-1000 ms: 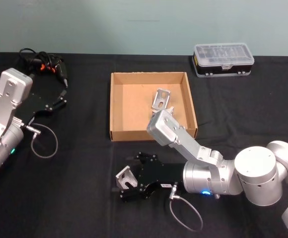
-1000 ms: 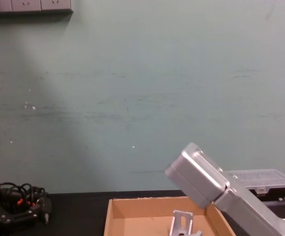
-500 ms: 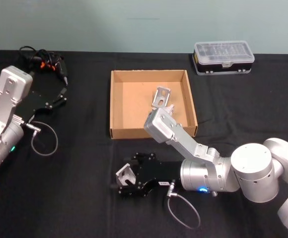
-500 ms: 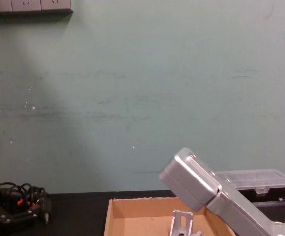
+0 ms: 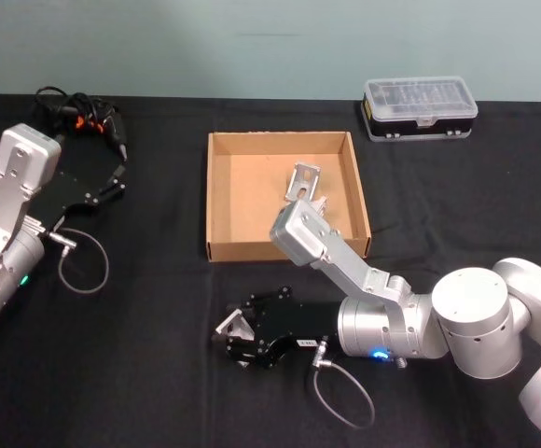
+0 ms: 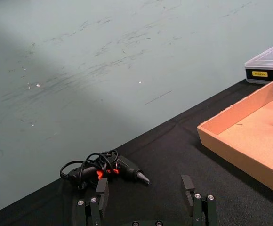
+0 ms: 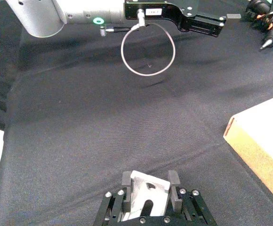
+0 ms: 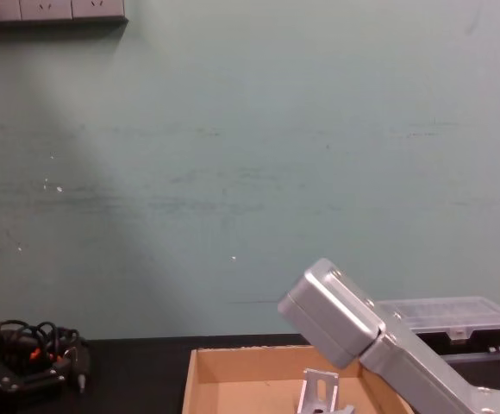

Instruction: Use one hand to pick up the angle iron from the table and place it into the box.

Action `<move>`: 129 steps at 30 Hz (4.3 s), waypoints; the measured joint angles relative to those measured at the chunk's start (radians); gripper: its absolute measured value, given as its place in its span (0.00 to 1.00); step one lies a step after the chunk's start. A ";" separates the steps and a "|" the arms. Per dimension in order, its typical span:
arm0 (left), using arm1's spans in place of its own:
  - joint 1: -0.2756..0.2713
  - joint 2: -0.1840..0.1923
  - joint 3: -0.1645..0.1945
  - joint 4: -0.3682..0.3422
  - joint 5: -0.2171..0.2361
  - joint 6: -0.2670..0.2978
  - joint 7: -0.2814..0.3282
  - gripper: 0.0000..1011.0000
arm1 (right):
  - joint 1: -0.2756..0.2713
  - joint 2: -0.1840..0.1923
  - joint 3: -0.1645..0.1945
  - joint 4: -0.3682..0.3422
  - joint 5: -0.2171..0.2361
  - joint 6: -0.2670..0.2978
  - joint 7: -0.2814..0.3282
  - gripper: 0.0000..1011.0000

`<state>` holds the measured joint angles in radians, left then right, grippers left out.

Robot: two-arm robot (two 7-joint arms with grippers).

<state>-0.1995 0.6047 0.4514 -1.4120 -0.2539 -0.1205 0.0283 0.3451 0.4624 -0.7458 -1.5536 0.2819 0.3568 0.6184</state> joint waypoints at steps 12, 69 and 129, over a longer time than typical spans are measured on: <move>0.000 0.000 0.000 0.000 0.000 0.000 0.000 0.99 | 0.006 -0.001 -0.001 0.008 0.004 -0.002 0.005 0.46; 0.000 0.000 0.000 0.000 0.000 0.000 0.000 0.99 | 0.300 -0.244 0.089 0.515 -0.105 -0.226 -0.106 0.46; 0.000 0.000 0.000 0.000 0.000 0.000 0.000 0.99 | 0.005 -0.145 0.509 0.191 -0.097 -0.173 -0.424 0.99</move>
<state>-0.1995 0.6047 0.4514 -1.4120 -0.2540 -0.1205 0.0283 0.3503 0.3177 -0.2365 -1.3628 0.1846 0.1840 0.1939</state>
